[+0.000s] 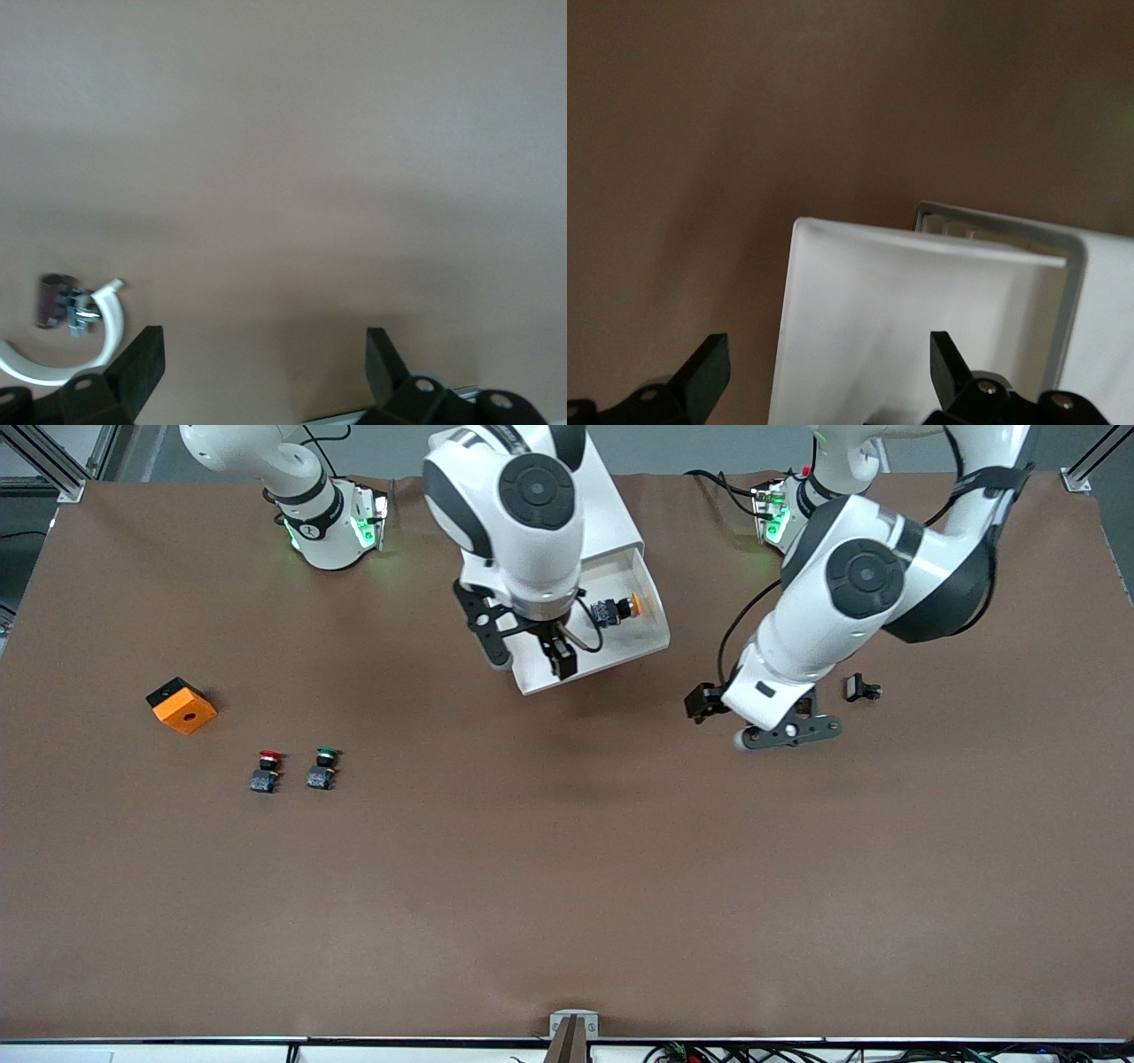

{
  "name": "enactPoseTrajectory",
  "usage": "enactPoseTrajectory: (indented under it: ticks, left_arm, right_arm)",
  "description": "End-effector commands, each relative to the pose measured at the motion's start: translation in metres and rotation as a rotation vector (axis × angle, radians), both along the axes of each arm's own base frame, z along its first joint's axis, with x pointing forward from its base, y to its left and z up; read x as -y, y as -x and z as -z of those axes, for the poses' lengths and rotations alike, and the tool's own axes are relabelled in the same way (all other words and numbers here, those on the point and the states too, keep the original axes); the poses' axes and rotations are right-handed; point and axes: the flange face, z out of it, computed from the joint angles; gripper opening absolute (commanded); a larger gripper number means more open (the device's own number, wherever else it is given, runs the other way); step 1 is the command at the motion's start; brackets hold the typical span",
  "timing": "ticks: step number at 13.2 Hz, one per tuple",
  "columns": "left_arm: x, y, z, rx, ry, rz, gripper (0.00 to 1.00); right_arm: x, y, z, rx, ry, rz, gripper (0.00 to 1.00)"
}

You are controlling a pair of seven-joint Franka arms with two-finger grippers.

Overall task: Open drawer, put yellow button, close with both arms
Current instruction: 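Raise the right gripper from the drawer while the left gripper reaches the drawer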

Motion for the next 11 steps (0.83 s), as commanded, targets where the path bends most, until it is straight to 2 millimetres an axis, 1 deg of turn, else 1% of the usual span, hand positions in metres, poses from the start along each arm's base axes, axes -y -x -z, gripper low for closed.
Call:
enactPoseTrajectory:
  ticks: [1,3,5,6,7,9,11]
  left_arm:
    - [0.026,0.008,0.006,-0.003,-0.004,-0.046,1.00]
    - [0.045,0.018,0.009,-0.004,-0.007,-0.036,1.00]
    - [0.061,0.025,0.019,-0.015,-0.005,-0.041,1.00]
    - [0.075,0.033,0.026,-0.018,-0.021,-0.028,1.00]
    - [0.083,0.037,0.032,-0.011,-0.043,-0.023,1.00]
    - [0.099,0.045,0.045,-0.004,-0.075,-0.023,1.00]
    - [0.106,0.046,0.052,0.000,-0.062,-0.036,1.00]
  right_arm:
    - [0.060,-0.024,-0.031,-0.054,-0.034,-0.125,1.00]
    - [0.103,-0.043,-0.048,-0.065,-0.059,-0.204,1.00]
    - [0.147,-0.061,-0.062,-0.070,-0.078,-0.278,1.00]
    - [0.169,-0.069,-0.066,-0.079,-0.089,-0.326,1.00]
    - [0.188,-0.077,-0.068,-0.084,-0.098,-0.361,1.00]
    - [0.233,-0.092,-0.074,-0.096,-0.125,-0.421,1.00]
    - [0.273,-0.103,-0.075,-0.107,-0.150,-0.472,1.00]
